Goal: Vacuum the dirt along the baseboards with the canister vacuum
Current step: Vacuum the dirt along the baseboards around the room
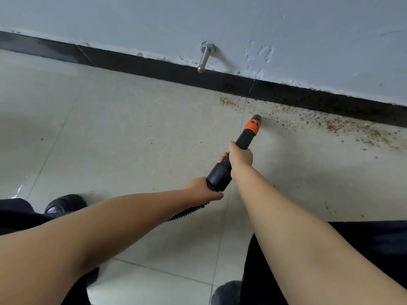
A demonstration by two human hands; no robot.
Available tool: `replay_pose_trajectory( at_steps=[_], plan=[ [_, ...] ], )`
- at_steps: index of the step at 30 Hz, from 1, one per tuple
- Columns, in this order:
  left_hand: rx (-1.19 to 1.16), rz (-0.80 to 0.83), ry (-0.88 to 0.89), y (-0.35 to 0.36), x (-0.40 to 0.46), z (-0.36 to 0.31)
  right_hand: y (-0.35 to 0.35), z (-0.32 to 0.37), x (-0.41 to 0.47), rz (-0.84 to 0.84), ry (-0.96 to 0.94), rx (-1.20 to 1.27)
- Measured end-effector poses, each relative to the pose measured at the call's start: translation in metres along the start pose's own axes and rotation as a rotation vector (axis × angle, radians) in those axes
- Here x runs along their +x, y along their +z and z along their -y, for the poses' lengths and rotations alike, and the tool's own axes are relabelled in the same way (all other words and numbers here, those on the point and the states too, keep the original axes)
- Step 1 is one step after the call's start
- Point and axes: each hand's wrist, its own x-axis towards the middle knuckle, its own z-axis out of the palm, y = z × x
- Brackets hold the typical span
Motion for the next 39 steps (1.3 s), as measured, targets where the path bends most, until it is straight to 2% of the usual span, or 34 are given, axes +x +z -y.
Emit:
replay_pose_trajectory(
  at_steps=[5,8,11,13,16,21,28,33,36,39],
  plan=[
    [-0.167,-0.055,-0.065,0.025,-0.009,0.003,-0.002,0.003,-0.003,0.181,0.037,-0.12],
    [-0.21,-0.028,-0.069,0.024,-0.002,-0.003,0.0,0.01,0.003,0.25,0.005,-0.159],
    [-0.269,0.189,-0.075,0.01,0.003,-0.012,-0.002,0.018,0.006,0.279,0.006,-0.189],
    [-0.256,0.358,-0.077,-0.002,0.007,-0.017,-0.008,0.02,0.007,0.231,0.038,-0.126],
    [-0.199,0.442,-0.047,-0.005,0.012,-0.022,-0.023,0.018,0.012,0.111,0.048,-0.039],
    [-0.186,0.288,0.004,0.012,0.02,-0.029,-0.03,0.024,0.019,0.034,0.025,-0.038],
    [-0.386,0.232,-0.041,-0.004,0.011,-0.009,0.016,0.027,0.008,0.219,0.008,-0.237],
    [-0.457,0.136,-0.052,-0.013,0.011,-0.005,0.04,0.034,0.004,0.308,-0.014,-0.317],
    [-0.427,0.116,-0.043,-0.015,0.015,-0.009,0.038,0.038,0.006,0.274,-0.003,-0.272],
    [-0.379,0.149,-0.032,-0.013,0.02,-0.018,0.023,0.041,0.012,0.164,0.013,-0.18]
  ],
)
